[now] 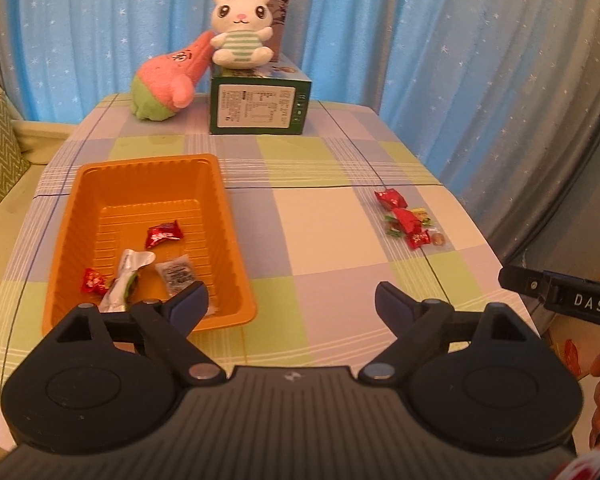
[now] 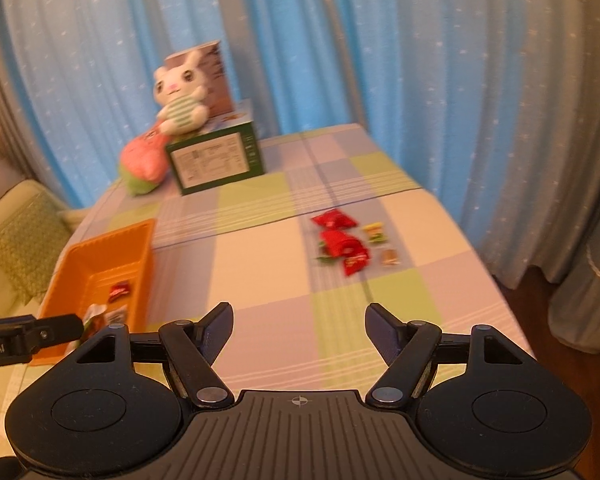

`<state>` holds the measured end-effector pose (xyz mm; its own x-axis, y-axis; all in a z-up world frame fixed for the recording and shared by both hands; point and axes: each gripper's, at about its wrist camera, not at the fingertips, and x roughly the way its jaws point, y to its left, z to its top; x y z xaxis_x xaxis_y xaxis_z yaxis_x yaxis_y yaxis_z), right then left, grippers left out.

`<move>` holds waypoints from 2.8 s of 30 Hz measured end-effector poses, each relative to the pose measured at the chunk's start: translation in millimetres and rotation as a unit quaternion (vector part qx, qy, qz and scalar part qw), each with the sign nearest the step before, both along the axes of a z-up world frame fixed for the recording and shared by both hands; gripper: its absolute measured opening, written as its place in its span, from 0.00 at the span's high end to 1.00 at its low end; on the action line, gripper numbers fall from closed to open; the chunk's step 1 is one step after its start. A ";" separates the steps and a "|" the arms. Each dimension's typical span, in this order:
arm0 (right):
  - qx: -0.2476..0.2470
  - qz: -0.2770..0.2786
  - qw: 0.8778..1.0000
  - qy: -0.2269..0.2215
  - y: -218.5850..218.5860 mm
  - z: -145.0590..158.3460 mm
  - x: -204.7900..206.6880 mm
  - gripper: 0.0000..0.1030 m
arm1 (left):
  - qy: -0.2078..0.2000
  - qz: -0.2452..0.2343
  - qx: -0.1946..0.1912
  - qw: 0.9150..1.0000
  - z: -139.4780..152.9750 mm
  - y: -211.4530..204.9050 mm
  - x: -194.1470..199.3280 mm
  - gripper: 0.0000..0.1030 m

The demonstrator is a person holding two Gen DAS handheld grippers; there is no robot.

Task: Organize snacks
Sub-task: 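Move both grippers back toward the remaining red candies, then grasp the small clear cookie packet with the right gripper, then grasp the small red candy with the left gripper while the right holds the cookie packet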

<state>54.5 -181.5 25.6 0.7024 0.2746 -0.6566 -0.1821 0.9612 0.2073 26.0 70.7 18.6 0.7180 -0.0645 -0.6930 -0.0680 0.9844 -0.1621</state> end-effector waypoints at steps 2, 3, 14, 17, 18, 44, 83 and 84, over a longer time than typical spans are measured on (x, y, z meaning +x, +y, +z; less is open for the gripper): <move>0.000 -0.011 1.000 -0.001 -9.9 0.5 -0.4 0.29 | 0.003 -0.009 0.001 1.000 -0.9 -8.2 4.4 0.13; 0.000 -0.017 1.000 -0.002 -14.9 0.5 -0.6 0.29 | 0.003 -0.014 0.002 1.000 -0.9 -12.2 6.3 0.13; -0.001 -0.061 0.998 -0.013 -56.3 -2.4 4.9 0.29 | -0.006 -0.053 0.007 0.999 -3.3 -49.3 27.5 0.13; -0.002 -0.066 0.998 -0.012 -62.3 -6.1 9.8 0.29 | -0.008 -0.058 0.010 0.998 -5.8 -56.8 35.1 0.13; -0.002 -0.067 0.998 -0.011 -63.8 -7.4 11.2 0.29 | -0.009 -0.060 0.010 0.998 -6.6 -59.2 38.0 0.13; -0.012 -0.049 0.998 0.024 -84.4 -89.5 119.7 0.40 | 0.020 -0.103 0.021 0.994 -85.9 -111.8 156.7 0.19; -0.031 -0.037 0.998 0.037 -80.0 -142.0 185.9 0.79 | 0.013 -0.242 0.010 0.970 -142.6 -148.6 207.7 0.48; -0.029 -0.041 0.998 0.039 -83.5 -142.8 183.1 0.79 | 0.010 -0.260 0.014 0.965 -144.3 -154.5 208.9 0.49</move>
